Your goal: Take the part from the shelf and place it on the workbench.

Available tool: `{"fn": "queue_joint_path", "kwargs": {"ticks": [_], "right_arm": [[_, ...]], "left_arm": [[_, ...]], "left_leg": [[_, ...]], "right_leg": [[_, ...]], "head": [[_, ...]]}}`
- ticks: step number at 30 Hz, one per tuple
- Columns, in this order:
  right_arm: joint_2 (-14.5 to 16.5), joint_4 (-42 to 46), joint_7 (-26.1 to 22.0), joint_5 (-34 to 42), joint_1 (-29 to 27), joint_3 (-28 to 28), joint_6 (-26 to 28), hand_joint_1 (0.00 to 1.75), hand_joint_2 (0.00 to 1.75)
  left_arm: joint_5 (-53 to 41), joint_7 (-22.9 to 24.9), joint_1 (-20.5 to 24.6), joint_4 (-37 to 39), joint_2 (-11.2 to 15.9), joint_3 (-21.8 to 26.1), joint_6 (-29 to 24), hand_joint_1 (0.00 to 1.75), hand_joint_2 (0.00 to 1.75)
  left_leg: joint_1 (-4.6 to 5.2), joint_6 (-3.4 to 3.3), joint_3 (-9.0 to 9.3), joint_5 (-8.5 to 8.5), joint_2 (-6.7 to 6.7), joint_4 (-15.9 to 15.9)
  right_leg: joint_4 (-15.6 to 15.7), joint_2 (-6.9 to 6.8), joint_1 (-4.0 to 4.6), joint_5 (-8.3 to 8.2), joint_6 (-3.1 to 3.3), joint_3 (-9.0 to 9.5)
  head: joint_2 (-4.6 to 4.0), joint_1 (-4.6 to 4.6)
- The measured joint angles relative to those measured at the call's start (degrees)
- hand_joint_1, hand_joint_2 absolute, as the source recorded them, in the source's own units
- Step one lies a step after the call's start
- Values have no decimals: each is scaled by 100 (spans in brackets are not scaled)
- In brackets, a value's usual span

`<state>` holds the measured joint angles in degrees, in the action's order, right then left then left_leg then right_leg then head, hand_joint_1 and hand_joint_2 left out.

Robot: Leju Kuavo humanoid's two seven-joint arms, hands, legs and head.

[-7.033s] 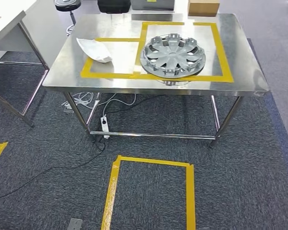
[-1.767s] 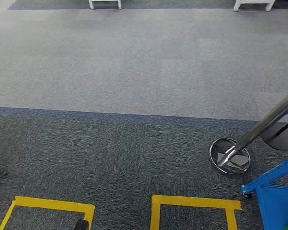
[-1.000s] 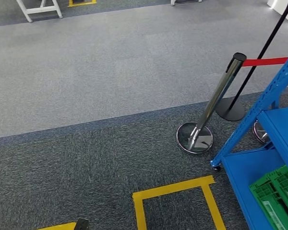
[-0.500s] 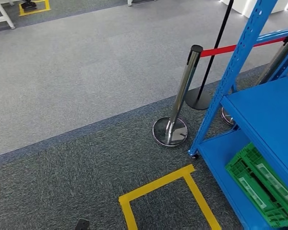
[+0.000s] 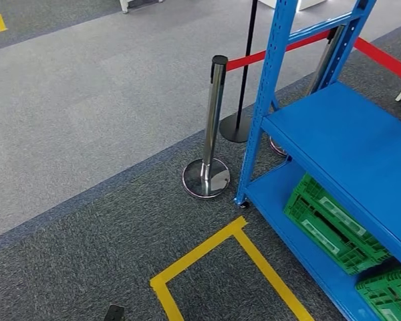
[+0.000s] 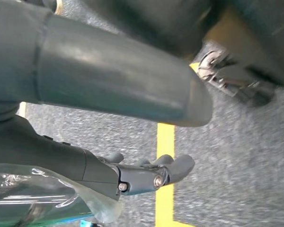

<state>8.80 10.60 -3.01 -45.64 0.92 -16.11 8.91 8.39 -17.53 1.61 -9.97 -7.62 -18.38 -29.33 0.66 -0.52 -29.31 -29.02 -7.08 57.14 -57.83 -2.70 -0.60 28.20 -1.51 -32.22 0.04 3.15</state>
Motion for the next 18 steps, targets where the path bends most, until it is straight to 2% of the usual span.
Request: {"fn": "queue_joint_path", "kwargs": {"ticks": [1,3,4,5,6,7,8,9,11,12,13,14,16,18], "right_arm": [[-2,0,2,0,-12,-1,0,0,0],[-6,0,5,0,-5,-2,2,0,0],[-6,0,4,0,9,-1,1,0,0],[-6,0,3,1,23,-1,0,0,0],[-6,0,2,1,28,0,-2,0,0],[-6,0,2,1,22,1,-3,0,0],[-6,0,2,1,14,1,-2,0,0],[-6,0,2,0,7,1,-2,0,0],[-5,0,2,0,5,1,-1,0,0],[-4,0,2,0,9,1,-1,0,0],[-4,0,2,0,9,1,-1,0,0],[-4,0,2,0,5,1,-1,0,0],[-4,0,2,0,-15,1,-1,0,0],[-5,0,2,0,-19,1,-1,0,0]], "left_arm": [[0,1,9,-1,-1,-1,0,0,0],[0,-1,12,-2,-1,-1,0,0,0],[0,-1,7,-2,-1,-1,0,0,0],[0,-1,-2,-1,0,-1,0,0,0],[0,-1,-11,-1,1,0,0,0,0],[0,0,-19,0,2,0,0,0,0],[0,1,-24,1,3,0,0,0,0],[0,1,-25,0,4,0,0,0,0],[0,1,-24,0,6,0,0,0,0],[0,1,-21,0,7,0,-1,0,0],[0,1,-17,0,7,0,-1,0,0],[0,1,-12,1,8,0,-1,0,0],[0,1,-6,1,7,1,-2,0,0],[0,1,-4,1,3,1,-4,0,0]], "left_leg": [[-13,30,3,-29,36,22],[-52,88,-104,-253,308,313],[-69,109,-238,-441,481,632],[-78,119,-419,-642,589,1042],[-80,122,-592,-789,629,1421],[-80,119,-707,-836,640,1655],[-81,108,-735,-768,644,1688],[-81,90,-653,-591,655,1483],[-79,44,-321,-163,783,712],[-80,26,-175,-35,859,366],[-76,15,-95,18,921,156],[-69,7,-74,10,945,80],[-70,-34,-83,38,883,32],[-84,-100,-84,89,797,-25]], "right_leg": [[4,53,-5,-10,37,-6],[19,172,-22,-44,109,-14],[20,237,-25,-57,136,-22],[20,309,-22,-66,154,-32],[19,384,-18,-72,164,-39],[18,454,-14,-77,170,-42],[17,522,-11,-80,172,-42],[16,587,-10,-84,171,-37],[12,705,-4,-93,155,-30],[3,759,1,-99,136,-42],[-3,799,1,-111,109,-64],[-5,832,-2,-125,76,-89],[-3,852,-19,-141,9,-140],[-214,642,-14,21,-37,-271]], "head": [[0,2],[0,13],[0,20],[0,23],[0,22],[0,22],[0,21],[0,20],[0,21],[0,19],[0,16],[0,14],[0,12],[0,-11]]}}
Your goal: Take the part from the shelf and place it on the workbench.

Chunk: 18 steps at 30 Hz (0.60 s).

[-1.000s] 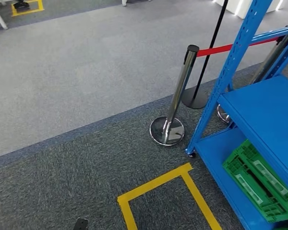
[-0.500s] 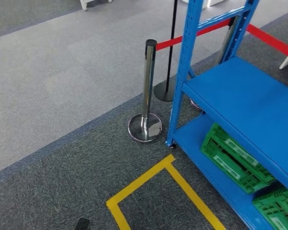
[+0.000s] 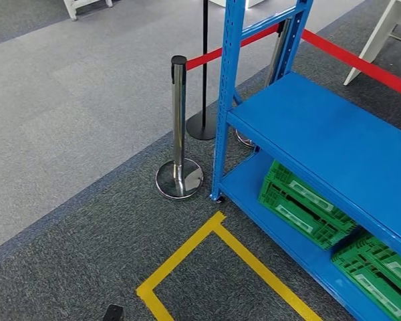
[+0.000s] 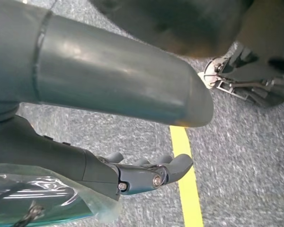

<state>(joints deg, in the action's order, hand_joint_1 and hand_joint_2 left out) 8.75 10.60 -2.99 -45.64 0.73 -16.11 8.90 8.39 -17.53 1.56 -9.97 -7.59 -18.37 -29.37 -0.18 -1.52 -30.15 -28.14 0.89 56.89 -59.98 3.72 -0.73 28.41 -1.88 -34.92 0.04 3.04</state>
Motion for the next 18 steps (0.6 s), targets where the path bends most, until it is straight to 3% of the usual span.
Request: {"fn": "queue_joint_path", "kwargs": {"ticks": [2,3,4,5,6,8,10,15,17,18], "right_arm": [[-1,0,0,0,23,0,0,0,0],[-1,0,-1,0,31,0,0,0,0],[-1,0,-1,0,28,0,-1,0,0],[-1,0,-1,0,19,0,-1,0,0],[-2,0,-1,0,9,0,-2,0,0],[-6,0,-1,0,8,0,-2,0,0],[-9,0,-1,0,25,0,-1,0,0],[-10,0,2,0,3,0,0,0,0],[-9,0,0,0,13,0,0,0,0],[-9,0,0,0,19,0,0,0,0]], "left_arm": [[0,0,-11,0,-2,-1,1,0,0],[0,0,-20,0,-1,0,2,0,0],[0,0,-27,0,0,0,2,0,0],[0,0,-28,0,1,0,2,0,0],[0,0,-27,0,0,0,2,0,0],[0,0,-21,0,-4,-1,3,0,0],[0,0,-16,0,-3,-1,3,0,0],[0,0,-10,0,1,-1,2,0,0],[0,0,-7,0,1,-1,2,0,0],[0,0,-8,0,1,-1,2,0,0]], "left_leg": [[2,-31,-14,22,-103,-20],[7,-33,-25,23,-157,-18],[10,-34,-32,24,-206,-16],[11,-33,-36,24,-246,-14],[10,-31,-35,24,-275,-12],[12,-9,-22,17,-315,-4],[40,43,-28,5,-338,30],[41,161,-56,-42,-340,99],[27,207,-203,-301,-247,470],[21,227,-356,-502,-200,845]], "right_leg": [[-645,-257,7,372,-37,-304],[-1027,-302,5,541,-56,-472],[-1296,-320,2,630,-73,-579],[-1370,-330,-1,616,-87,-585],[-1215,-343,-4,501,-94,-474],[-434,-419,-9,179,-94,-13],[153,-486,-2,44,-40,330],[250,-452,6,29,116,376],[257,-433,-4,14,172,373],[256,-419,-2,11,195,368]], "head": [[0,-24],[0,-27],[0,-25],[0,-25],[0,-26],[0,-28],[0,-25],[0,-26],[0,-17],[0,-12]]}}
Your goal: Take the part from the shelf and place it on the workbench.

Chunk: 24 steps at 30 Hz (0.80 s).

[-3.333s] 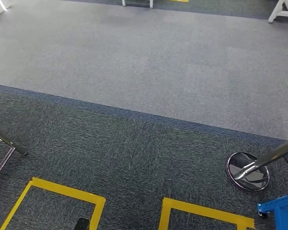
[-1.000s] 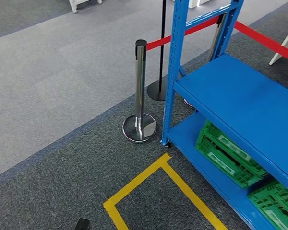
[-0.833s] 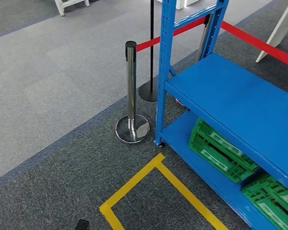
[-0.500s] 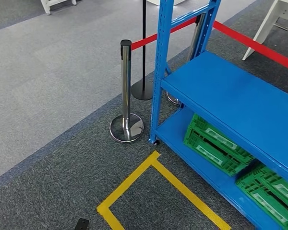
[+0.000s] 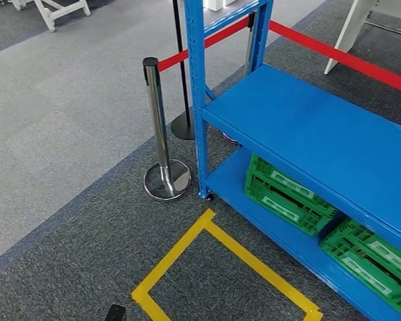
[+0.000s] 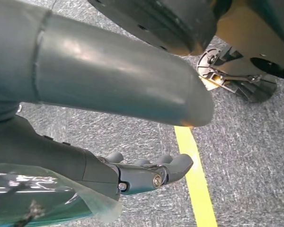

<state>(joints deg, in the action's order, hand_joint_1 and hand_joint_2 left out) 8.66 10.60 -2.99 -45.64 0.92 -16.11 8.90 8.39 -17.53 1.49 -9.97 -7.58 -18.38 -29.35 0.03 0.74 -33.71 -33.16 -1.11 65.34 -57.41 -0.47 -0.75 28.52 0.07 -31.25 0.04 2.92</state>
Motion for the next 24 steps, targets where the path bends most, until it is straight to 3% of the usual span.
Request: {"fn": "queue_joint_path", "kwargs": {"ticks": [2,3,4,7,9,11,13,15,17,18,19,20,22,24], "right_arm": [[-1,0,0,0,1,0,0,0,0],[-2,0,0,0,-3,0,0,0,0],[-2,0,0,0,-5,0,0,0,0],[-1,0,-1,0,2,0,0,0,0],[-1,0,-1,0,4,0,0,0,0],[-2,0,-1,0,0,0,-3,0,0],[-2,0,0,0,-4,0,-6,0,0],[-2,0,0,0,1,0,-5,0,0],[-2,0,-1,0,-2,0,-5,0,0],[-2,0,-1,0,-10,0,-6,0,0],[-2,0,-1,0,-18,0,-7,0,0],[-3,0,0,0,-21,0,-7,0,0],[-4,0,0,0,-10,0,-7,0,0],[-4,0,-1,0,6,0,-7,0,0]], "left_arm": [[0,0,-9,0,1,0,0,0,0],[0,0,-15,0,2,0,0,0,0],[0,0,-19,0,2,0,0,0,0],[0,0,-17,0,3,0,0,0,0],[0,0,-6,0,5,0,0,0,0],[1,0,-7,0,7,1,0,0,0],[1,0,-10,0,4,1,0,0,0],[0,0,-5,0,-1,0,0,0,0],[0,0,-9,0,-1,0,0,0,0],[0,0,-13,0,-1,1,0,0,0],[0,0,-14,0,-2,1,0,0,0],[0,0,-13,0,-4,1,1,0,0],[0,0,-8,0,-7,1,2,0,0],[0,0,-8,0,-4,1,2,0,0]], "left_leg": [[-4,13,-326,-300,30,745],[-4,7,-404,-313,33,915],[-3,-8,-365,-196,35,825],[9,-94,144,393,89,-296],[26,-127,315,495,125,-721],[33,-154,311,496,124,-785],[17,-212,312,548,109,-847],[0,-254,303,584,88,-887],[2,-264,282,590,64,-886],[2,-264,278,591,53,-884],[0,-264,278,591,47,-880],[-5,-259,281,588,45,-872],[-5,-225,284,570,45,-840],[14,-166,262,550,45,-789]], "right_leg": [[-3,31,10,-4,23,-9],[-6,49,16,-5,27,-11],[-8,70,20,-5,28,-8],[-18,128,33,-3,18,4],[-27,145,46,-14,-22,-26],[-15,150,46,-39,-90,-52],[-119,132,33,56,-150,-126],[-644,108,21,385,-195,-380],[-1439,100,14,738,-238,-734],[-1684,97,9,799,-256,-836],[-1690,91,5,736,-269,-824],[-1447,81,-2,572,-277,-689],[-614,43,-13,211,-288,-248],[-91,26,-11,94,-241,34]], "head": [[0,-2],[0,-2],[0,-2],[0,-2],[0,-5],[0,-8],[0,-16],[0,-33],[0,-39],[0,-38],[0,-38],[0,-38],[0,-40],[0,-38]]}}
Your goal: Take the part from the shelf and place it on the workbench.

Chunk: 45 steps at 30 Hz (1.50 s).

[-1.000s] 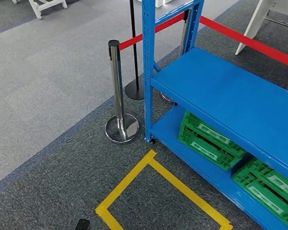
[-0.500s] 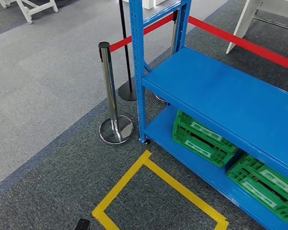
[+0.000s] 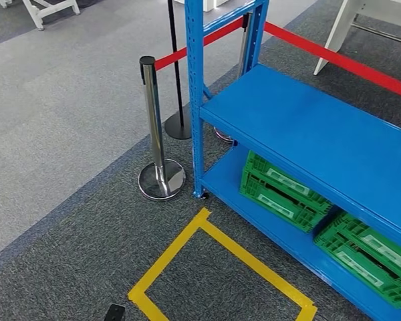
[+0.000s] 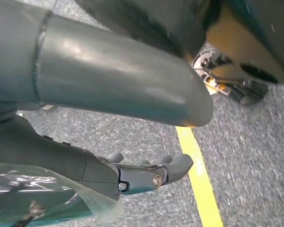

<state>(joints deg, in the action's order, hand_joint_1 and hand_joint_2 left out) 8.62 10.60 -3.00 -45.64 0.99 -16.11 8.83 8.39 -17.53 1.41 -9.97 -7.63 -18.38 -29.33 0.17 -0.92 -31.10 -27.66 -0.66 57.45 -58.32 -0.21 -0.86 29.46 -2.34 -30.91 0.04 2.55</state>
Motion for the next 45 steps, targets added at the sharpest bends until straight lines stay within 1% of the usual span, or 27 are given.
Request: {"fn": "queue_joint_path", "kwargs": {"ticks": [3,5,8,9,10,11,14,16,19,21,23,24,25,26,27,29,31,33,35,36,38,39,40,41,42,44,45], "right_arm": [[-1,0,3,0,-14,0,0,0,0],[-1,0,3,0,-18,0,0,0,0],[-1,0,1,0,-13,0,0,0,0],[-1,0,1,0,-16,0,0,0,0],[-1,0,2,0,-17,0,0,0,0],[-1,0,2,0,-17,0,0,0,0],[1,0,1,-1,-8,0,0,0,0],[2,0,1,-1,-5,0,0,0,0],[2,0,1,-1,-8,0,-3,0,0],[2,0,1,-1,-4,0,-3,0,0],[1,0,1,0,-7,0,-2,0,0],[0,0,1,0,-14,0,-2,0,0],[-1,0,1,0,-22,0,-2,0,0],[-1,0,1,0,-28,0,-2,0,0],[-1,0,1,0,-28,0,-2,0,0],[-1,0,1,0,-13,0,-2,0,0],[-1,0,1,0,2,0,-3,0,0],[-1,0,2,0,-11,-1,-3,0,0],[-1,0,3,0,-22,-2,-2,0,0],[-1,0,2,0,-18,-2,-2,0,0],[-1,0,1,0,-11,-1,-3,0,0],[-1,0,1,0,-13,-1,-3,0,0],[-1,0,1,0,-17,0,-3,0,0],[-1,0,2,0,-18,0,-2,0,0],[-1,0,1,0,-17,0,-2,0,0],[-1,0,2,0,-11,0,-2,0,0],[-1,0,1,0,-8,0,-2,0,0]], "left_arm": [[0,0,-1,0,4,0,-2,0,0],[0,0,3,0,6,-1,-2,0,0],[0,0,3,0,5,-1,-2,0,0],[0,0,-2,0,5,-1,-2,0,0],[0,0,-7,0,6,-1,-2,0,0],[0,0,-10,0,7,-1,-2,0,0],[0,0,-8,0,10,-1,-2,0,0],[0,0,-1,0,12,-1,-2,0,0],[1,0,-5,0,13,1,-4,0,0],[1,0,0,0,9,0,-3,0,0],[0,0,4,0,5,-1,-2,0,0],[0,0,1,0,4,-1,-2,0,0],[0,0,-1,0,4,0,-2,0,0],[0,0,-2,0,3,0,-2,0,0],[0,0,-1,0,1,0,-1,0,0],[0,0,1,0,-3,-1,0,0,0],[0,0,2,0,0,-1,0,0,0],[0,0,1,0,4,-1,-1,0,0],[0,0,2,0,6,-1,-2,0,0],[0,0,4,0,7,-1,-2,0,0],[0,0,5,0,7,-1,-2,0,0],[0,0,1,0,7,-1,-2,0,0],[0,0,-4,0,7,-1,-2,0,0],[0,0,-9,0,8,-1,-2,0,0],[0,0,-11,0,8,-1,-2,0,0],[0,0,-7,0,9,-1,-2,0,0],[0,0,-2,0,9,-1,-2,0,0]], "left_leg": [[2,82,-31,-2,-5,42],[-10,137,-119,-173,5,269],[-17,190,-579,-708,18,1335],[-17,188,-707,-790,19,1618],[-16,175,-747,-760,20,1705],[-13,151,-688,-624,22,1573],[25,36,-169,-77,47,439],[52,-4,-28,-13,60,82],[32,-51,-30,21,51,-5],[6,-97,-26,63,41,-64],[12,-111,-41,71,30,-68],[14,-112,-45,71,24,-67],[14,-112,-46,72,20,-66],[13,-111,-44,71,19,-64],[9,-108,-40,70,20,-60],[17,-74,-40,56,21,-29],[39,-13,-62,48,22,9],[40,39,-80,57,22,26],[22,97,-129,-50,28,156],[13,128,-213,-190,32,364],[-1,175,-518,-568,36,1085],[-5,186,-675,-707,36,1447],[-8,189,-770,-752,36,1664],[-9,182,-765,-681,37,1664],[-9,164,-652,-512,38,1434],[1,110,-268,-129,45,642],[10,85,-119,-30,48,317]], "right_leg": [[55,13,10,3,119,22],[64,15,-3,-15,186,24],[68,15,4,-18,240,18],[67,16,13,-18,243,18],[67,20,22,-18,244,19],[67,27,31,-18,244,25],[62,54,52,-14,236,40],[57,58,61,-20,203,10],[36,54,56,5,118,-39],[-314,51,52,241,68,-218],[-1065,49,44,604,27,-571],[-1392,48,38,713,8,-725],[-1542,46,31,716,-7,-798],[-1465,42,24,608,-17,-762],[-1170,34,15,417,-23,-618],[-356,13,5,84,-23,-219],[56,12,11,-6,33,-4],[64,24,20,-8,116,14],[76,23,12,-31,187,12],[85,21,4,-42,221,14],[84,16,7,-45,257,8],[83,15,11,-44,261,6],[82,15,15,-43,263,5],[81,18,18,-42,264,8],[81,24,20,-42,263,15],[79,36,29,-36,253,31],[72,39,38,-33,236,25]], "head": [[0,-1],[0,11],[0,29],[0,29],[0,29],[0,28],[0,27],[0,24],[0,19],[0,8],[0,1],[0,3],[0,3],[0,2],[0,2],[0,-2],[0,2],[0,5],[0,13],[0,19],[0,34],[0,32],[0,32],[0,32],[0,32],[0,31],[0,29]]}}
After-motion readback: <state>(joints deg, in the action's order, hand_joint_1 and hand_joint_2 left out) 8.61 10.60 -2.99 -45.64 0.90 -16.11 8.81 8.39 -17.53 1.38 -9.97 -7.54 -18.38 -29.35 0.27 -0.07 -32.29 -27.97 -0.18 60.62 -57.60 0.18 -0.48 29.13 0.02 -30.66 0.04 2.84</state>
